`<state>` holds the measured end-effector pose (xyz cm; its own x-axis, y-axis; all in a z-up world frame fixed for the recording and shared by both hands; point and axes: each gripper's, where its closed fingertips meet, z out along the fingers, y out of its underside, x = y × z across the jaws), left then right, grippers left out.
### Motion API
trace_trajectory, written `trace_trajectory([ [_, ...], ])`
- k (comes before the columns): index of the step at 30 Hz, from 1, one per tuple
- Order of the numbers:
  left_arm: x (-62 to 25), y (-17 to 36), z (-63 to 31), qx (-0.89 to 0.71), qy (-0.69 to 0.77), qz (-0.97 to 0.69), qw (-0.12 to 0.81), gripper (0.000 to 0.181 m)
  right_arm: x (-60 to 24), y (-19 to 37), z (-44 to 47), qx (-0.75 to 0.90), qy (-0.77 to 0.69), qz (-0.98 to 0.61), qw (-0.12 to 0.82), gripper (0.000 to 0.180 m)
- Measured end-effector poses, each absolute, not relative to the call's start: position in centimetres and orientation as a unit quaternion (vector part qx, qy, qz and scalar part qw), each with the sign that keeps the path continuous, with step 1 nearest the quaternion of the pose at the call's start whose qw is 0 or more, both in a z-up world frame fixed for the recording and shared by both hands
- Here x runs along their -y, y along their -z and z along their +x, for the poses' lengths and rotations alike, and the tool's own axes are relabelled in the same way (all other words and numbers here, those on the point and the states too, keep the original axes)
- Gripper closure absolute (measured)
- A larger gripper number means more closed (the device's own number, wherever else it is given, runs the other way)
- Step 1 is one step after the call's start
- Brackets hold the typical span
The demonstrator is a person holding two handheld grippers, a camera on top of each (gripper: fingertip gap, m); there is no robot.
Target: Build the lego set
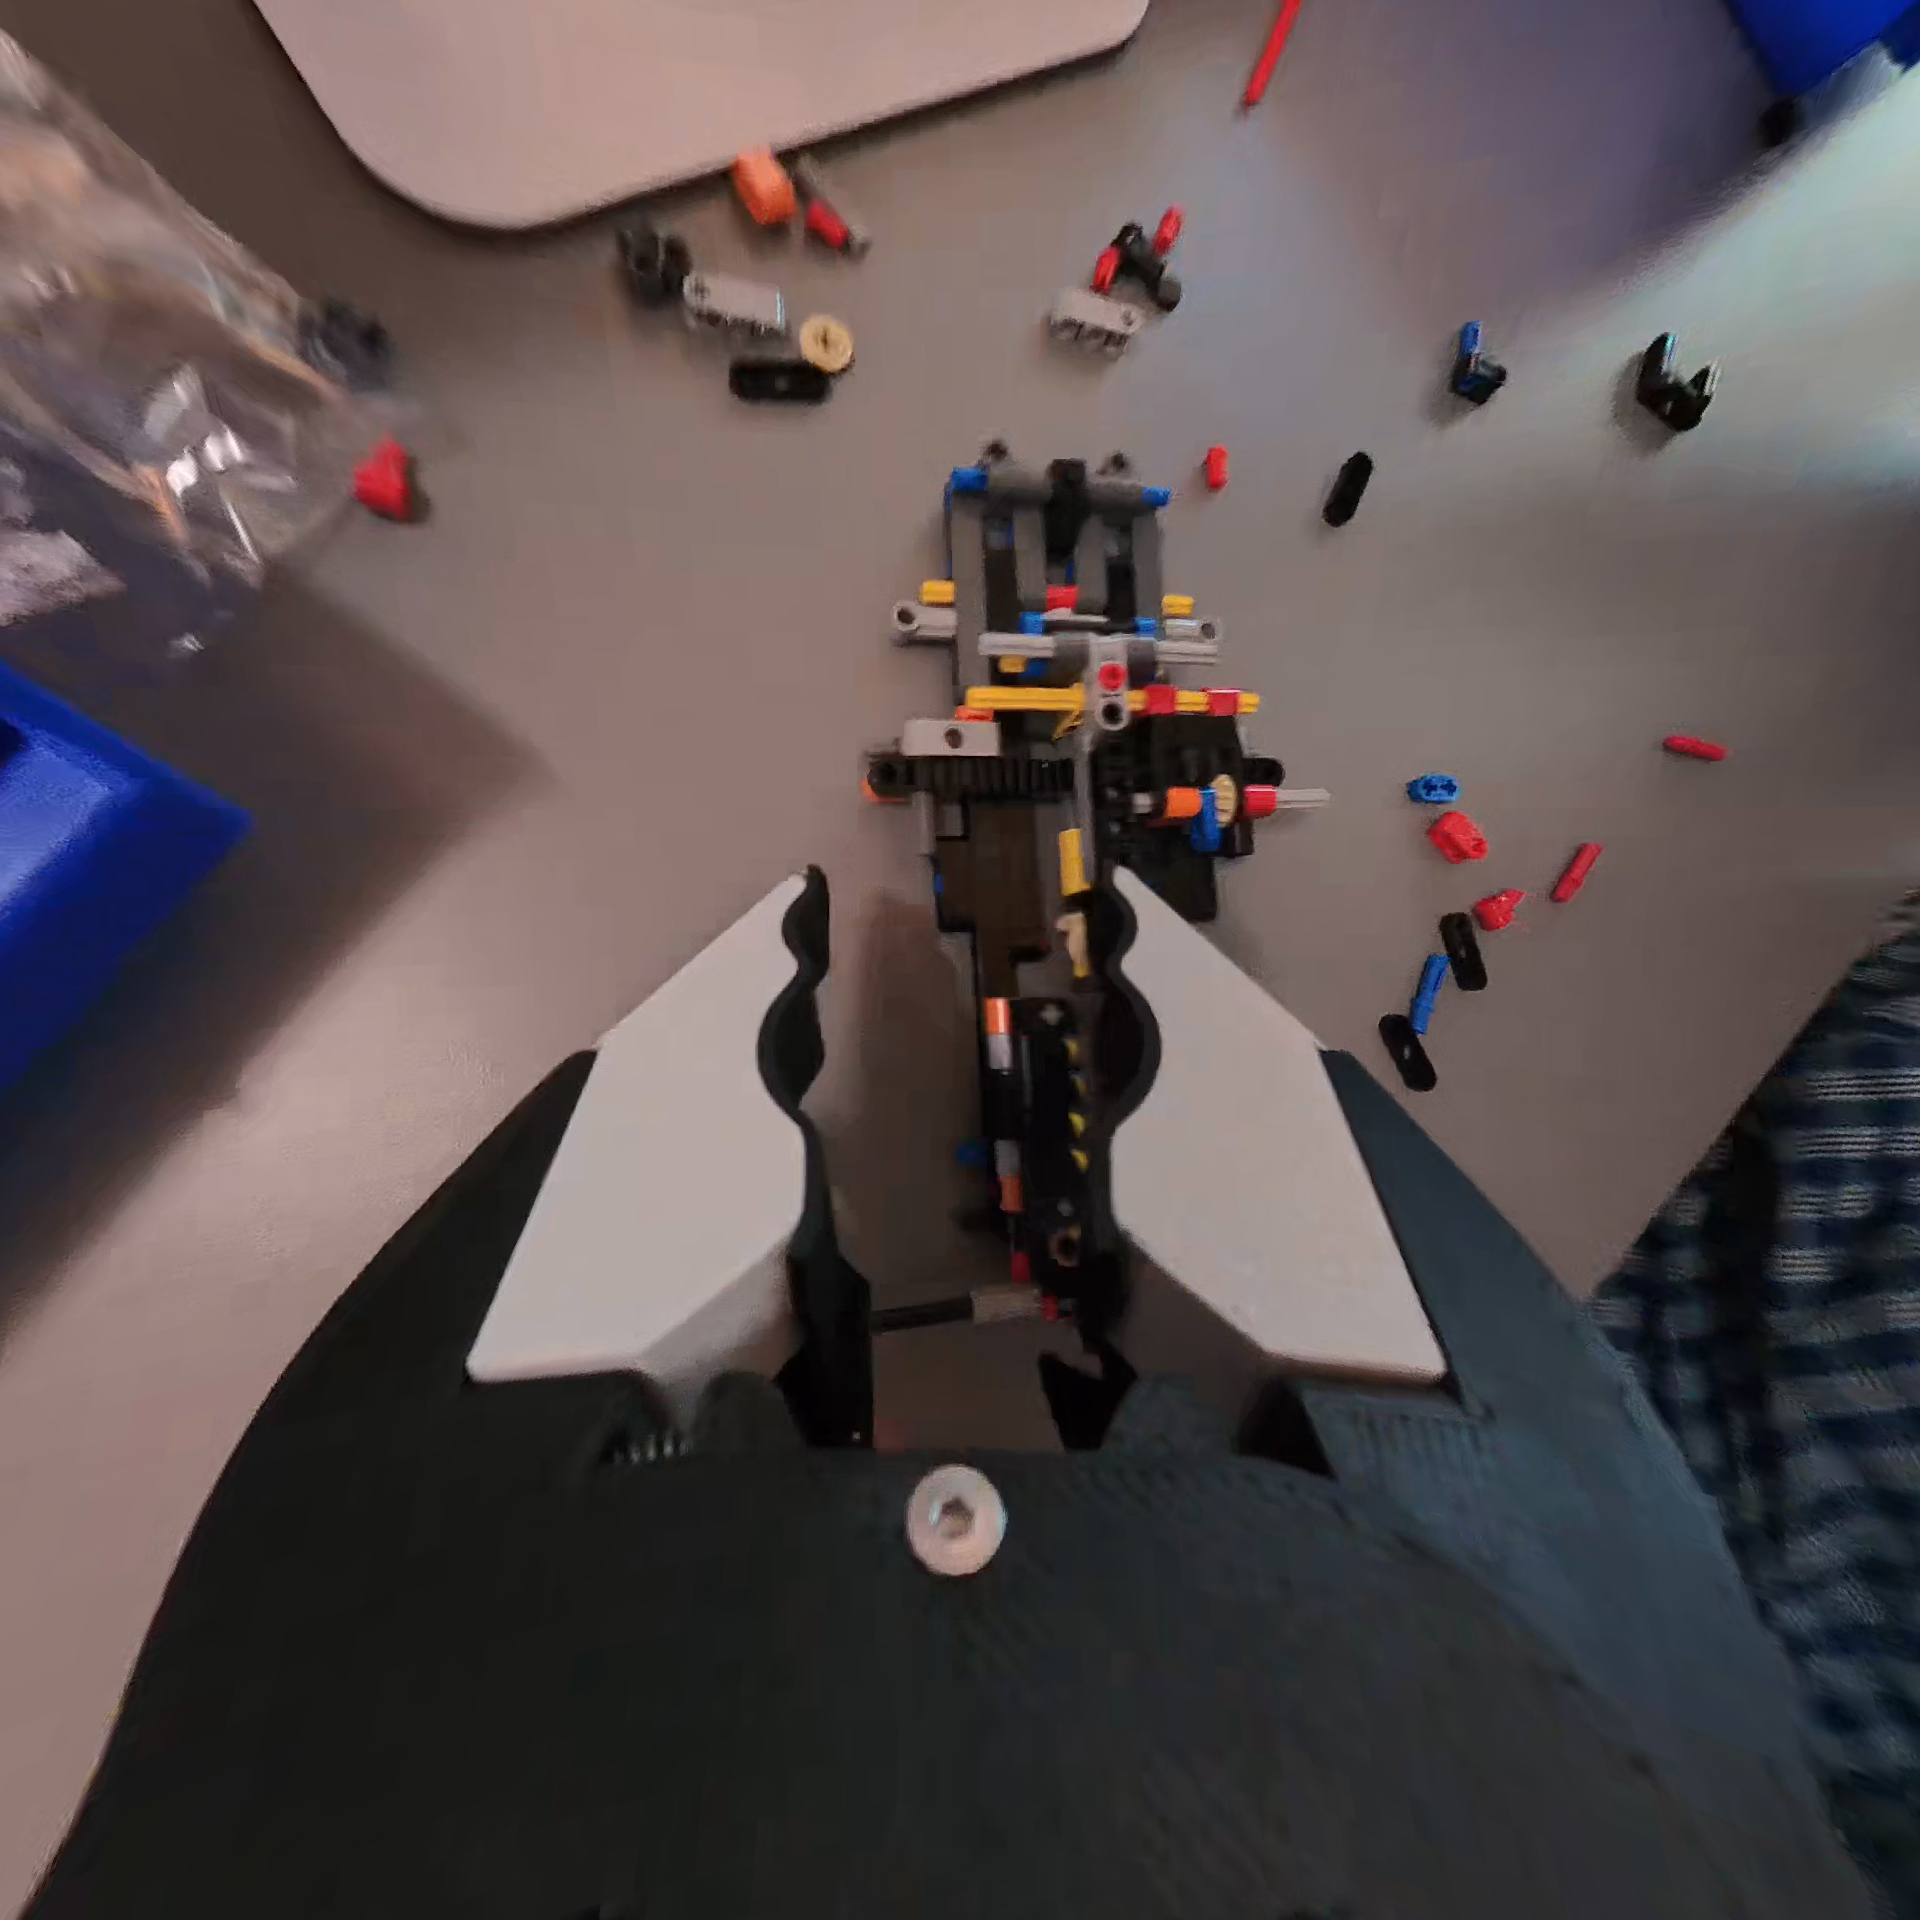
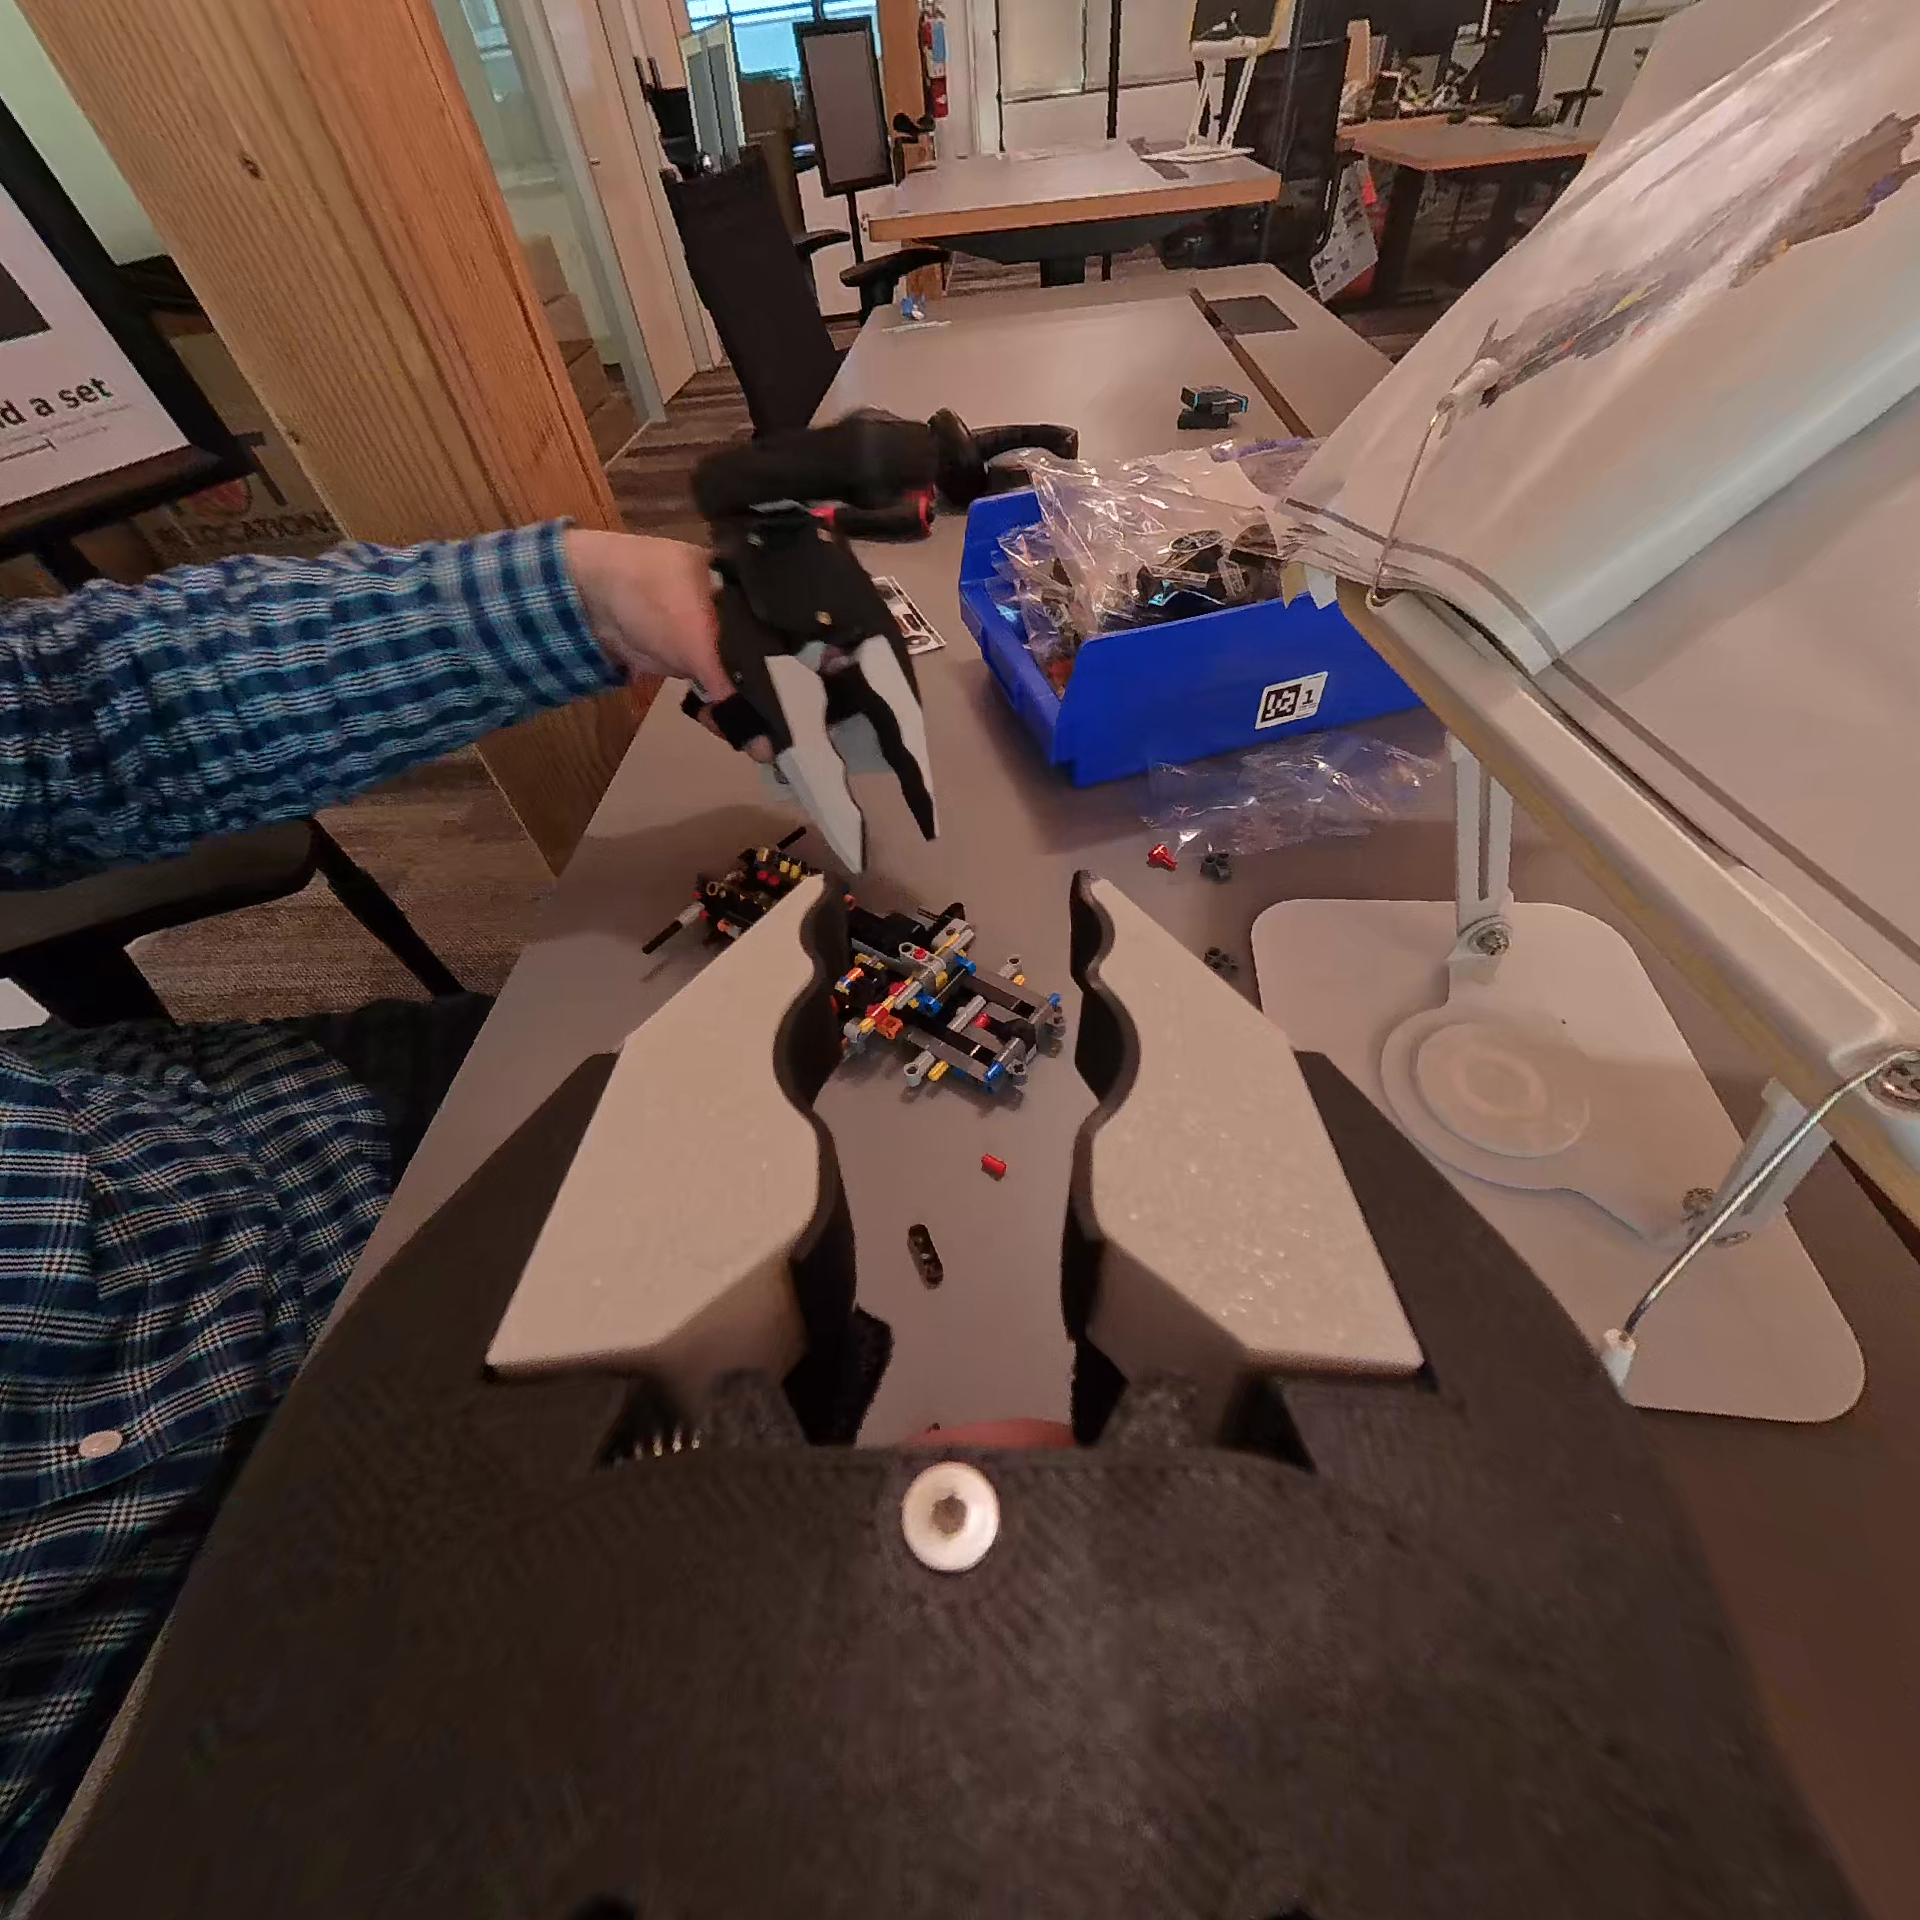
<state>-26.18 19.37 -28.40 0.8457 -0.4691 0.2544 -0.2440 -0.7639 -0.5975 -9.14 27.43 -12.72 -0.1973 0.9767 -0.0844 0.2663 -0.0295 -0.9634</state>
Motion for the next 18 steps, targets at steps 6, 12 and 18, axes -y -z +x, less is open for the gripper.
trace_trajectory([
  [6,-16.9,28.8,-23.1,-0.337,-0.019,-0.900,0.276,0.141,-27.6,13.2,-9.2,0.604,-0.479,-0.525,0.362,0.140],
  [12,-16.5,31.4,-22.0,-0.361,-0.028,-0.908,0.211,0.140,-27.3,13.0,-9.2,0.608,-0.476,-0.520,0.364,0.140],
  [18,-16.5,32.2,-21.6,-0.422,-0.037,-0.885,0.193,0.145,-27.7,12.1,-8.5,0.602,-0.474,-0.519,0.377,0.139],
])
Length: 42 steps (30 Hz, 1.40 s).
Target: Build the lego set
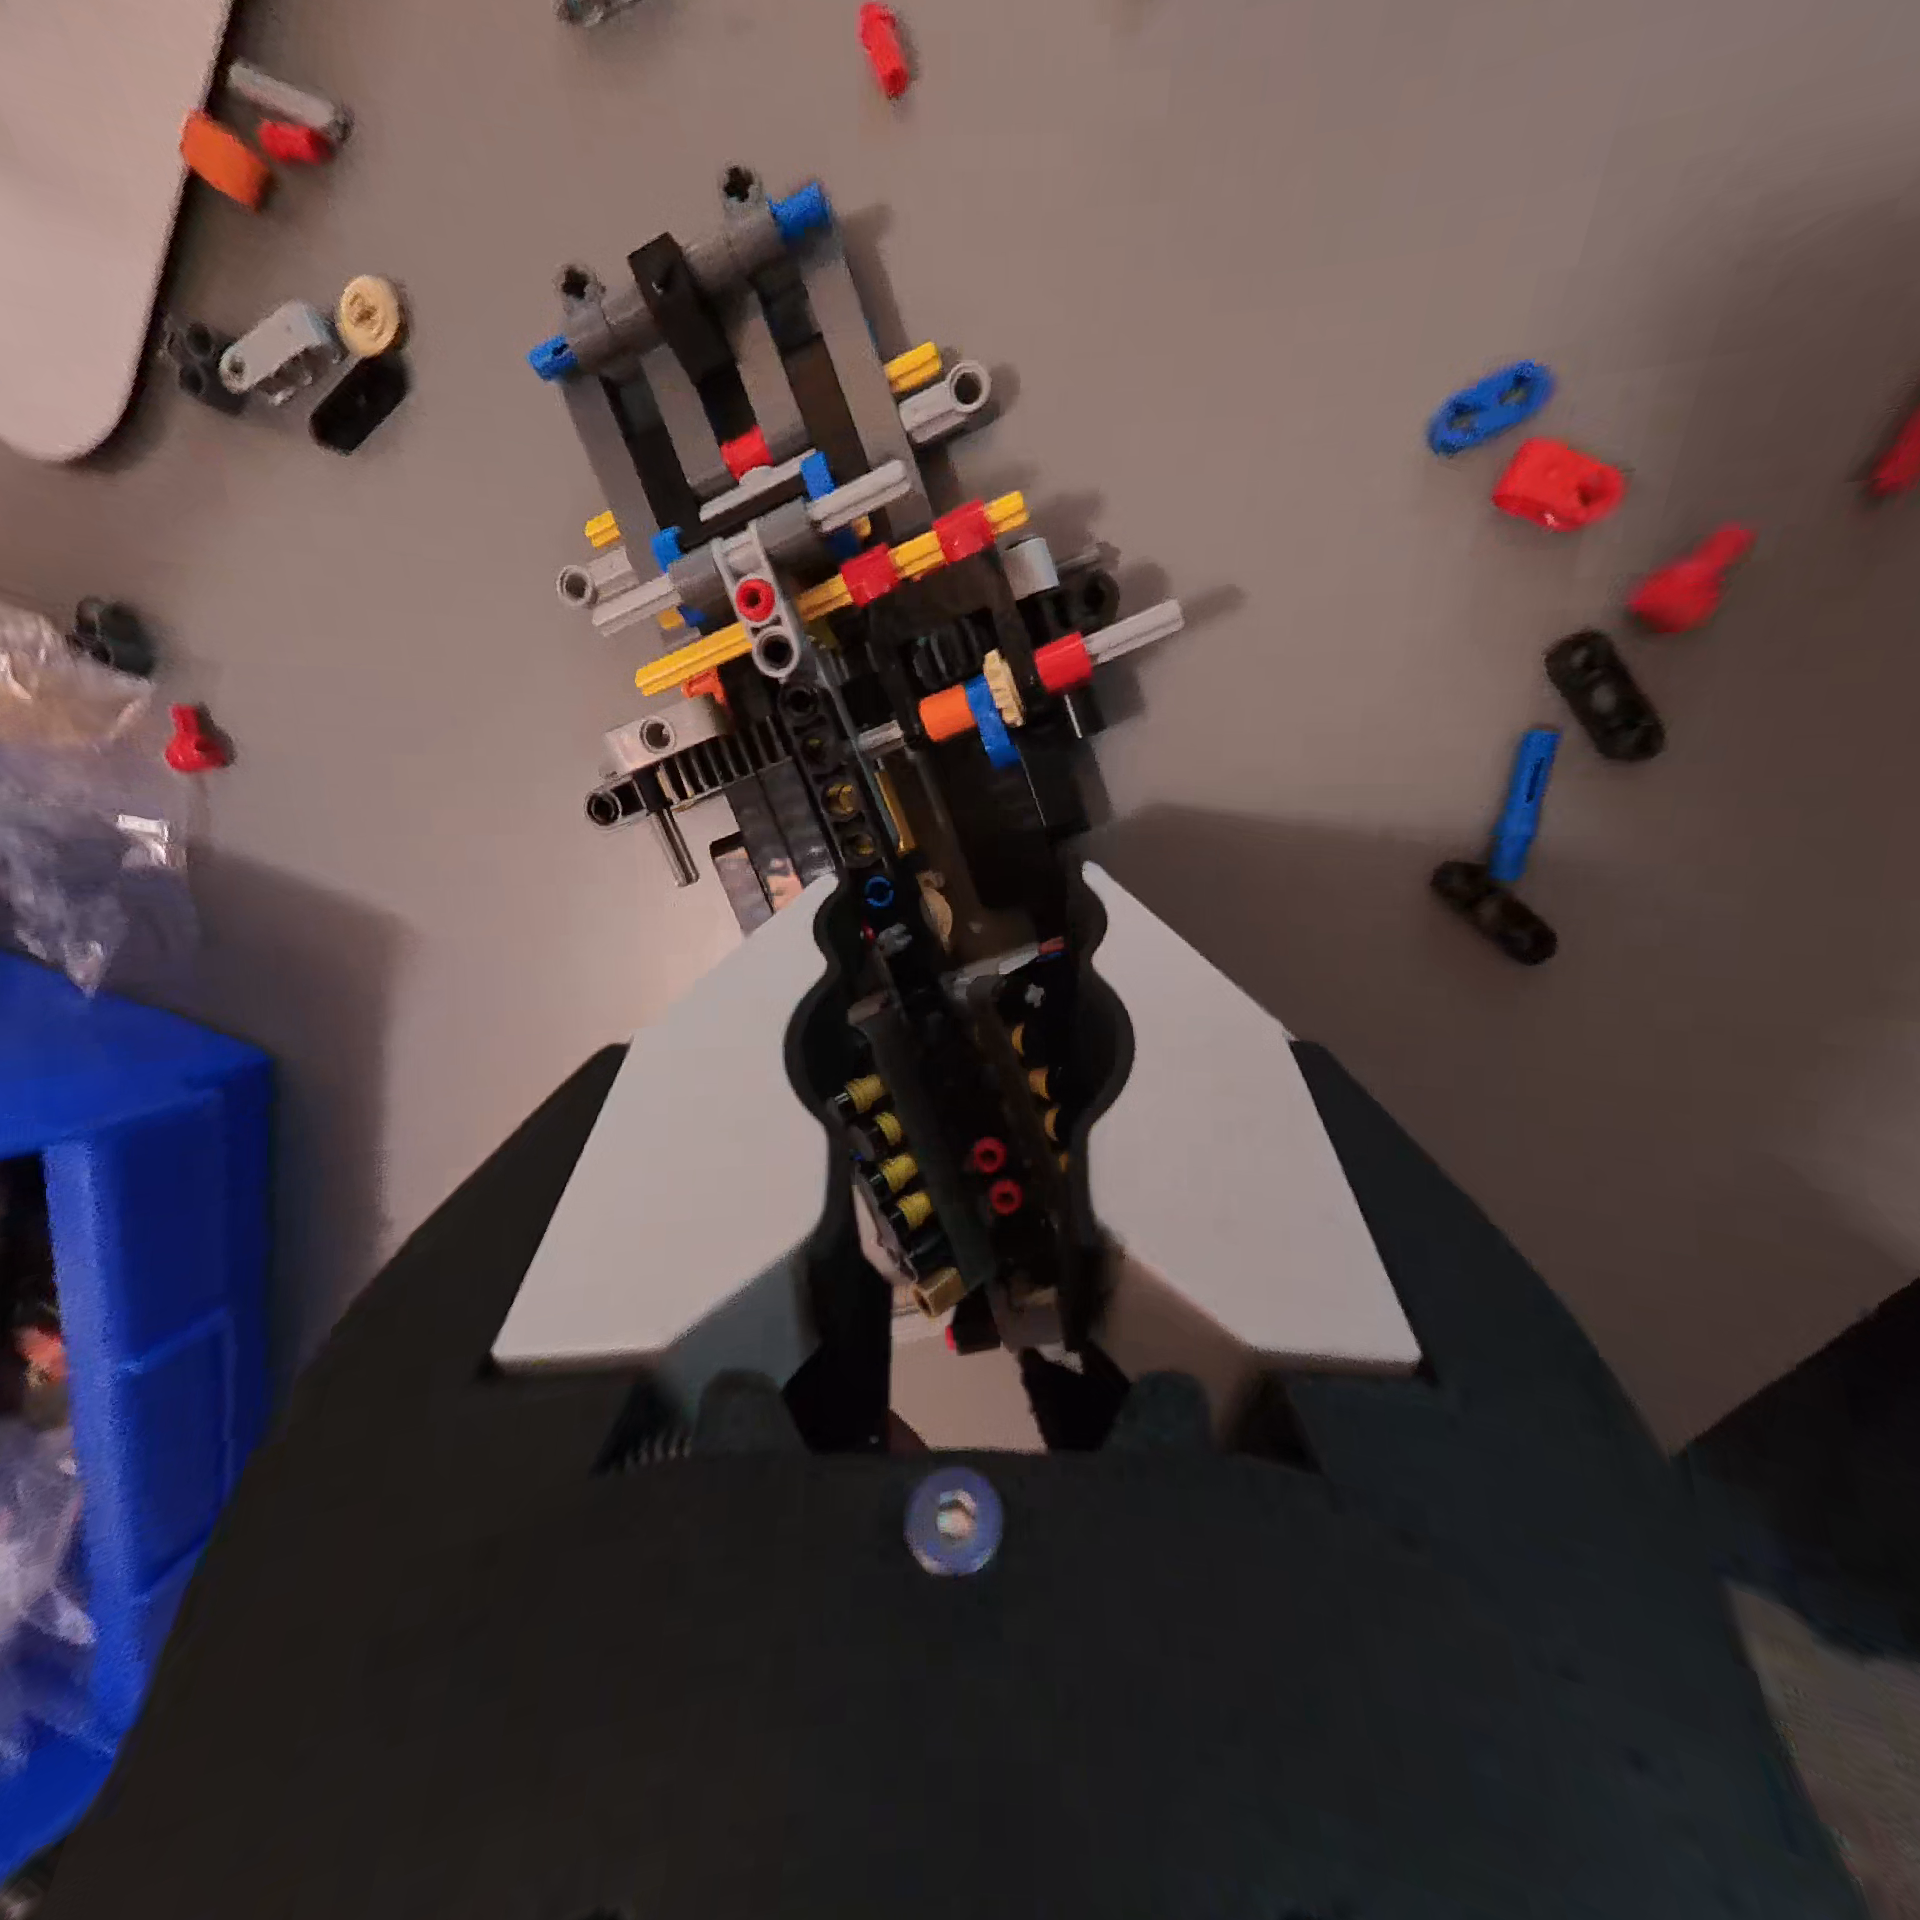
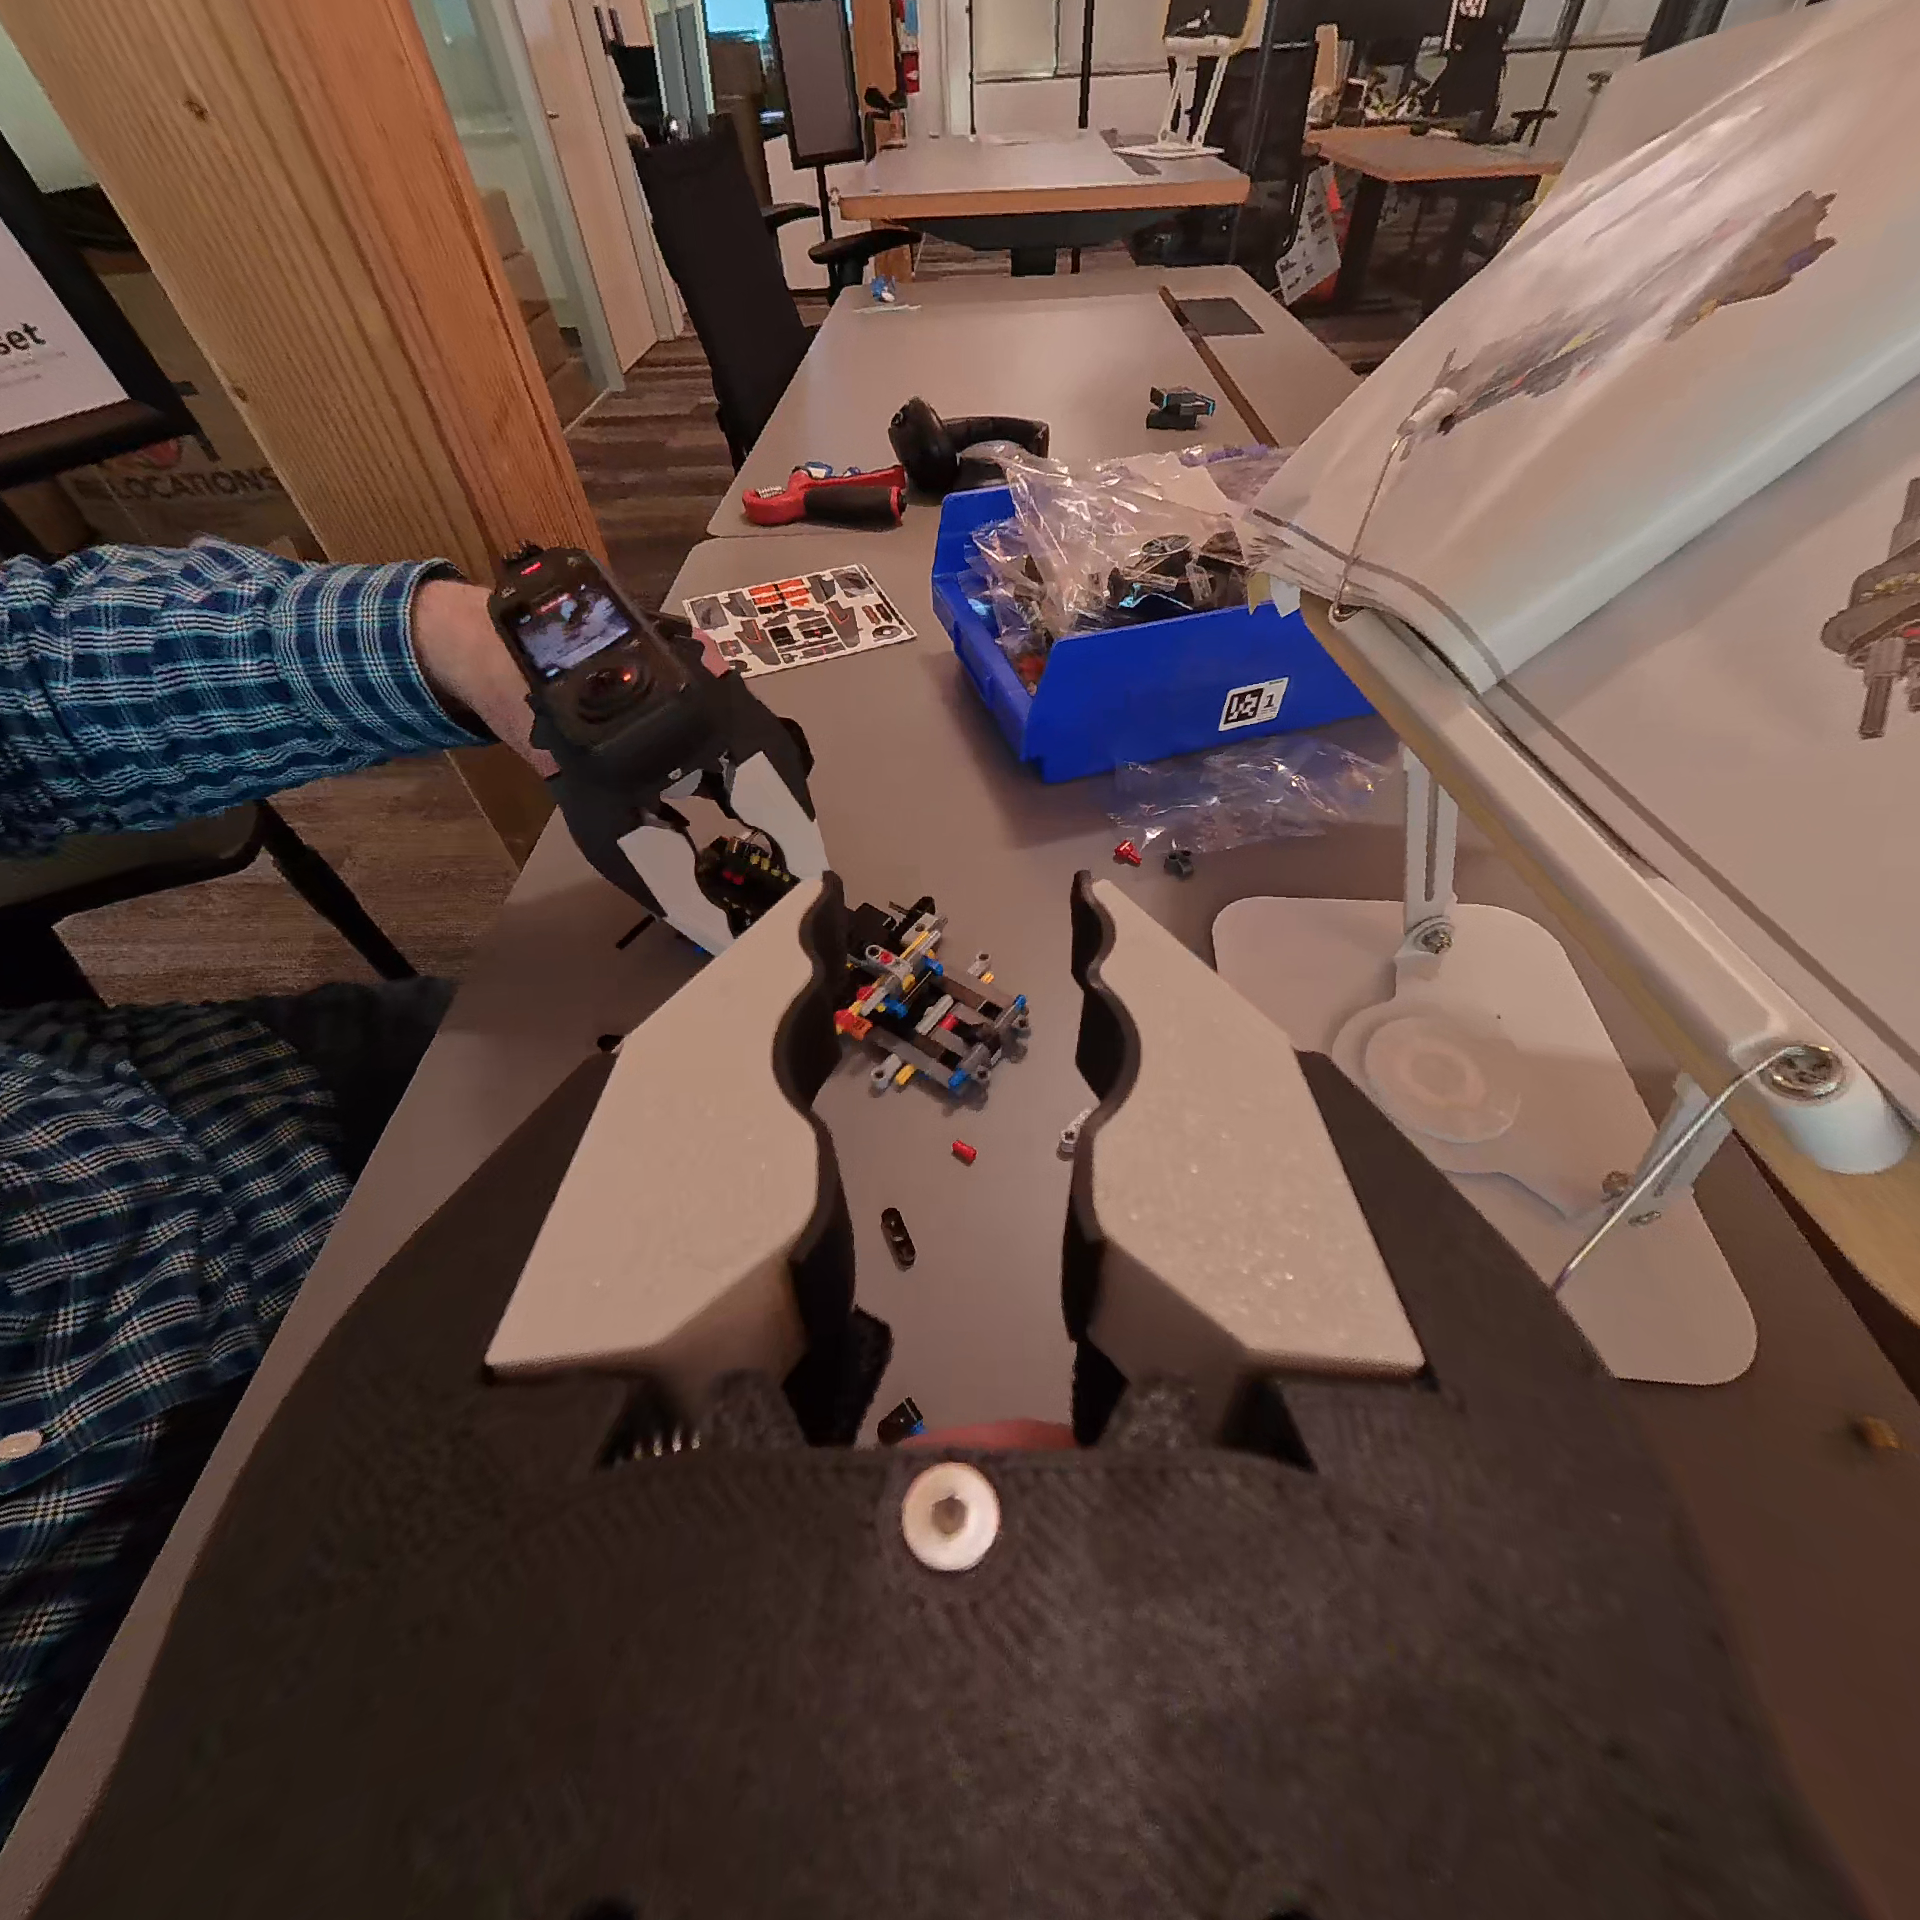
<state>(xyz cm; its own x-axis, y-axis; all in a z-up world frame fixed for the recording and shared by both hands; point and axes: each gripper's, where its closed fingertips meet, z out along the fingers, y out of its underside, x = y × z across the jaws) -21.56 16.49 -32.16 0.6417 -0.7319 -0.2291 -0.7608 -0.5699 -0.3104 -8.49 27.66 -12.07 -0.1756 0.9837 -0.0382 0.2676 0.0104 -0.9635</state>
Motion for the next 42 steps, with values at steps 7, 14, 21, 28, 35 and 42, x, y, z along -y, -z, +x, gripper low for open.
trace_trajectory([
  [7,-15.7,32.1,-21.1,-0.506,-0.034,-0.849,0.147,0.145,-27.8,12.5,-8.3,0.613,-0.450,-0.526,0.381,0.137],
  [14,-16.0,29.1,-22.0,-0.463,-0.042,-0.858,0.217,0.127,-27.6,13.2,-8.5,0.627,-0.429,-0.527,0.380,0.135],
  [21,-13.5,27.8,-21.6,-0.407,-0.031,-0.859,0.309,0.114,-27.8,14.8,-8.9,0.650,-0.380,-0.534,0.384,0.132],
  [28,-13.9,28.0,-20.3,-0.397,-0.019,-0.847,0.354,0.111,-27.4,17.5,-10.2,0.658,-0.388,-0.544,0.347,0.132],
  [35,-14.6,25.7,-24.3,-0.297,0.079,-0.845,0.437,0.109,-27.2,19.0,-10.8,0.657,-0.402,-0.548,0.327,0.132],
  [42,-14.2,26.4,-25.0,-0.216,0.200,-0.822,0.487,0.109,-26.5,21.9,-12.1,0.660,-0.428,-0.547,0.287,0.132],
])
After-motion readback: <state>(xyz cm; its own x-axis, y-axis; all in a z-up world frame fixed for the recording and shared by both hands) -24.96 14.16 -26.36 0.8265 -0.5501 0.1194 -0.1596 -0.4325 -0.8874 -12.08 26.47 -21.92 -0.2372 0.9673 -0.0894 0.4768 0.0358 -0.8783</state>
